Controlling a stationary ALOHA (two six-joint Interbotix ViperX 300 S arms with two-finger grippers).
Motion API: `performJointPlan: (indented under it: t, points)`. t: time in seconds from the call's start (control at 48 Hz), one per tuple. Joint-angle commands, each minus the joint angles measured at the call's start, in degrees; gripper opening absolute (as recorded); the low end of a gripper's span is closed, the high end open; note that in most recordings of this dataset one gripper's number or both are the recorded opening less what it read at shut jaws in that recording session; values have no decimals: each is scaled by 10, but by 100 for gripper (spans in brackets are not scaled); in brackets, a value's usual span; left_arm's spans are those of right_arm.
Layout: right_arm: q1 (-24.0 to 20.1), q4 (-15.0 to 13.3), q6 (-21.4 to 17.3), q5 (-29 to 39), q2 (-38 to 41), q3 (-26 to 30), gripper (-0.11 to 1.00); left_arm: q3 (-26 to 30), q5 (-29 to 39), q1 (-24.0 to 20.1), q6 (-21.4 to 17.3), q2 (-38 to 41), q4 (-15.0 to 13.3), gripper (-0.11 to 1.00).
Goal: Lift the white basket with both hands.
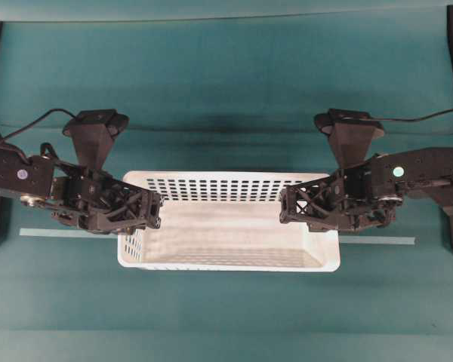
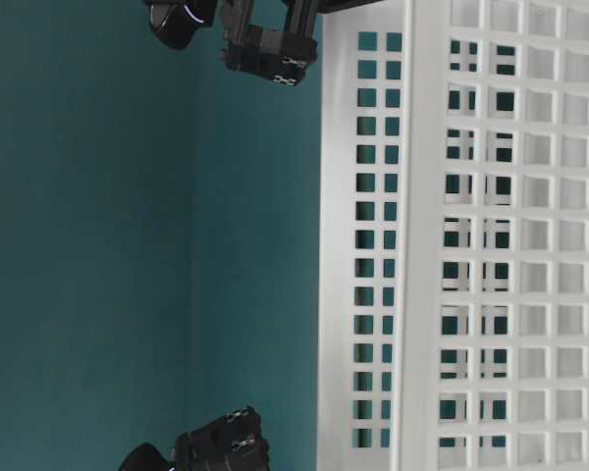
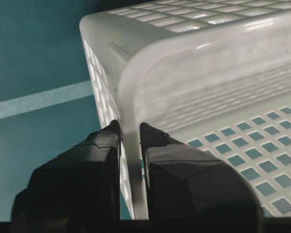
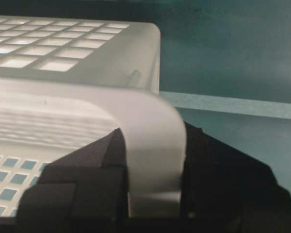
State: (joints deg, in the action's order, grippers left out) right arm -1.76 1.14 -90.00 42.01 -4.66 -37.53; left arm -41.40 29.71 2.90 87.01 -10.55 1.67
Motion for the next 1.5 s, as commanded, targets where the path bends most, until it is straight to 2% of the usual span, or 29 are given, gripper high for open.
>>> performJointPlan:
  t: [0.0,0.812,1.042,1.104,1.188,1.292,1.417,1.479]
  points:
    - [-5,-3,2,-8,4,4,18,7,-6,2,-1,-6,3,5]
    - [-1,-3,1,-11,29,-5,18,-20,-16,3,-4,4,4,3]
    - [-2,-3,4,-40,28,-7,18,-27,-35,2,-5,4,4,5]
    - [-2,-3,2,-47,27,-11,20,-29,-37,3,-5,4,4,9]
    - [-2,-3,1,-51,26,-13,32,-33,-37,2,-5,2,4,21]
    - [-2,-3,0,-53,25,-14,55,-36,-37,2,-5,0,4,46]
    - [-2,-4,2,-56,25,-13,86,-36,-37,2,-4,0,4,83]
    - [-2,-4,2,-56,25,-14,95,-35,-37,2,-4,0,4,91]
